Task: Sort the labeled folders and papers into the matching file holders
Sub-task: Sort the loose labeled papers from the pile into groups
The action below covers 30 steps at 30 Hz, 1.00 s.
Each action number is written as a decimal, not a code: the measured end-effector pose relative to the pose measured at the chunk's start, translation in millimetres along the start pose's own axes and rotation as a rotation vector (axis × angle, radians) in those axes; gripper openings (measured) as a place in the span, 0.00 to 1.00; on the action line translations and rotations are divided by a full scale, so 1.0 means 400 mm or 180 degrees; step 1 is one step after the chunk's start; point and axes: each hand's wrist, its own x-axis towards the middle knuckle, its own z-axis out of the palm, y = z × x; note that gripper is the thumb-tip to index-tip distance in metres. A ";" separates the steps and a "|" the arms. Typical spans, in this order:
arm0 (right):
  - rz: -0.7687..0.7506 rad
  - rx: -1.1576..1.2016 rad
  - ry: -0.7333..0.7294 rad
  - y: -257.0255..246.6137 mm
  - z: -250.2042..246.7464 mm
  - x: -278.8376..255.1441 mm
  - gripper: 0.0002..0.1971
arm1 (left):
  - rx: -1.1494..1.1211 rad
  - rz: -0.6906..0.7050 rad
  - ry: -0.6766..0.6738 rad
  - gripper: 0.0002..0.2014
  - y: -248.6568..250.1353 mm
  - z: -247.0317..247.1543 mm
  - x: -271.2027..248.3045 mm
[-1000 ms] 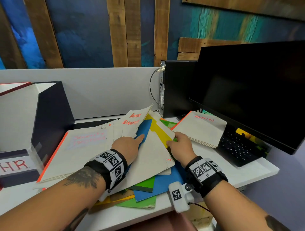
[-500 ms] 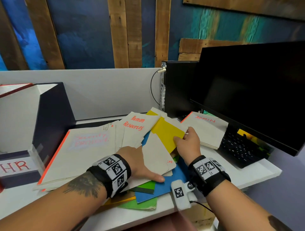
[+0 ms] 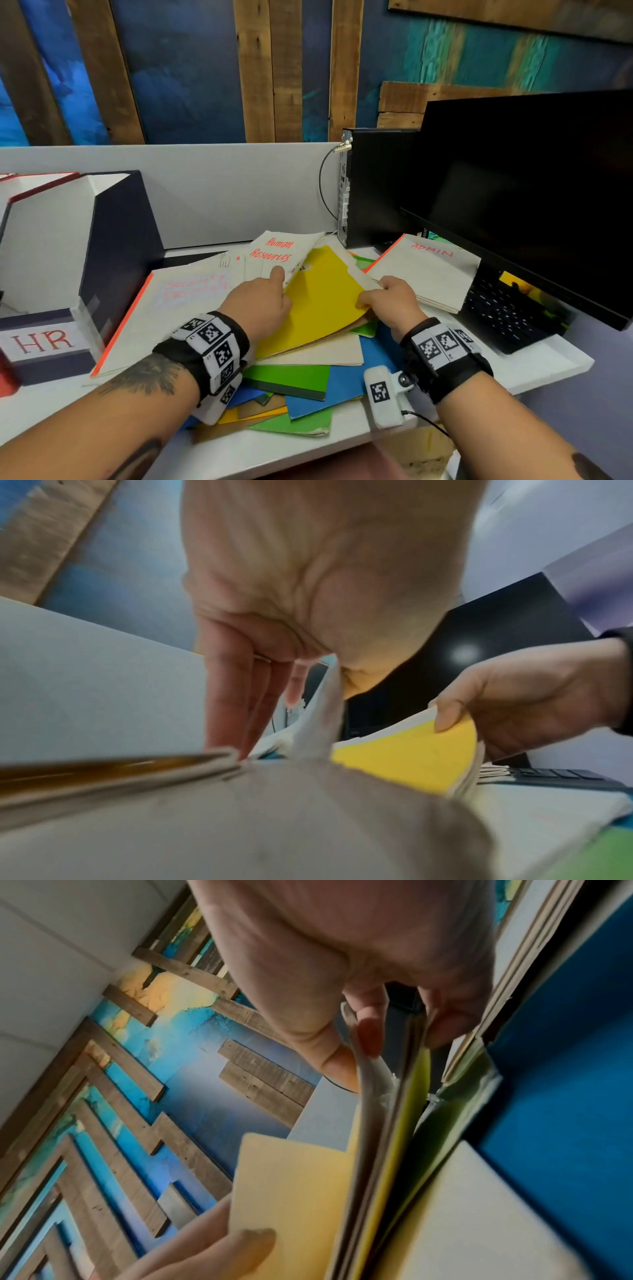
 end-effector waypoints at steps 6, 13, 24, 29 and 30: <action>-0.0297 0.0311 -0.0576 -0.019 0.060 -0.042 0.20 | -0.0106 0.0116 0.0019 0.49 0.008 0.001 0.005; -0.0629 0.0653 -0.0197 -0.028 0.082 -0.054 0.20 | 0.0150 0.0150 -0.0142 0.29 0.004 0.034 0.000; 0.0501 0.1392 -0.1061 -0.059 0.056 -0.085 0.21 | 0.0345 0.0311 -0.0422 0.49 0.026 0.033 -0.036; 0.0330 0.0757 -0.1033 -0.048 0.096 -0.091 0.05 | 0.0402 0.0528 -0.0667 0.55 0.028 0.030 -0.051; 0.0215 0.0642 -0.0756 -0.046 0.096 -0.081 0.05 | 0.0444 0.0547 -0.0725 0.55 0.029 0.031 -0.053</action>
